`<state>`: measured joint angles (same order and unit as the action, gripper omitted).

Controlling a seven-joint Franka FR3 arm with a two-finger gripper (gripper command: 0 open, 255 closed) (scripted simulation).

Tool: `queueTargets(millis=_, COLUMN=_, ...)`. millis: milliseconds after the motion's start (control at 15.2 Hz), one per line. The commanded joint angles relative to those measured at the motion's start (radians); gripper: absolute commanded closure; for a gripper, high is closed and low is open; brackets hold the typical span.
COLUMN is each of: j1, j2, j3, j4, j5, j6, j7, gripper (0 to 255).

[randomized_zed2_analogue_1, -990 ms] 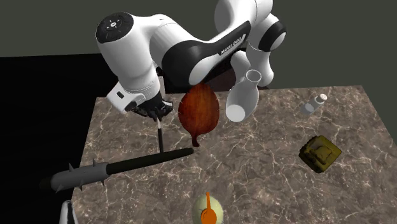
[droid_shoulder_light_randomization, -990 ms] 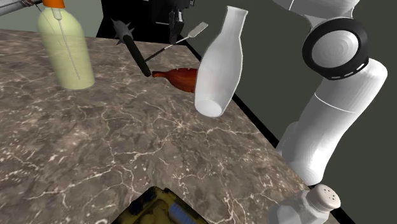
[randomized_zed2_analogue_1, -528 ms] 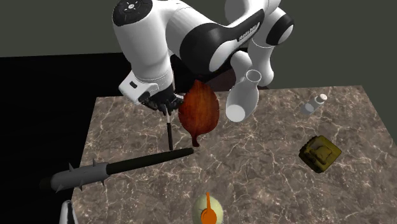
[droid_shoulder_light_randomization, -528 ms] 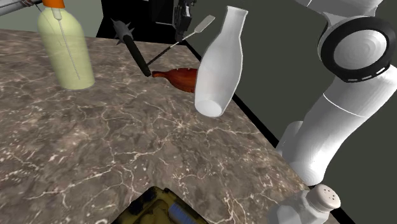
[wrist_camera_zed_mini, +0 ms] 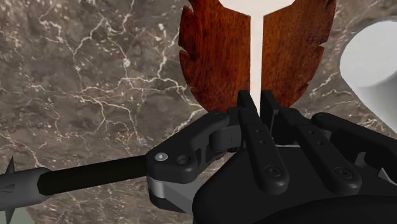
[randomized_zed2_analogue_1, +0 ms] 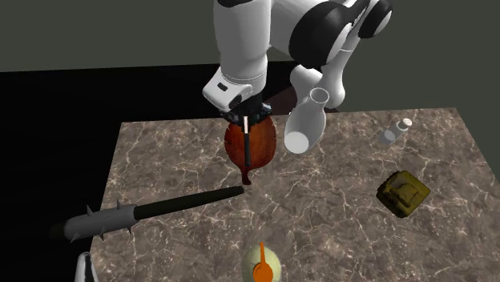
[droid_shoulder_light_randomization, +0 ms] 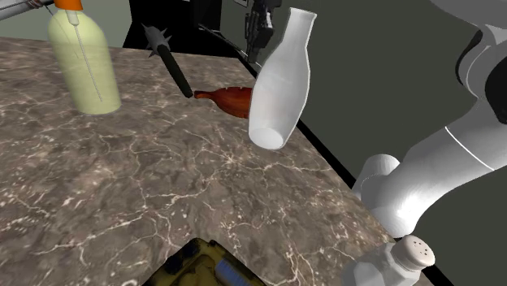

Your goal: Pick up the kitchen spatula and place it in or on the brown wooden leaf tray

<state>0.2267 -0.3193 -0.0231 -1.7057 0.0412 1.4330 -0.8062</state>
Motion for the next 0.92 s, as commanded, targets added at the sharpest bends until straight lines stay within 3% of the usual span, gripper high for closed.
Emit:
queueTargets(millis=0, j1=0.001, j2=-0.046, j3=0.004, j4=-0.061, j5=0.0, j6=0.015, j7=0.005, gripper=255)
queueTargets(millis=858, j1=0.0, j2=-0.107, j3=0.005, j4=-0.298, j5=-0.001, j6=0.19, j7=-0.001, gripper=255)
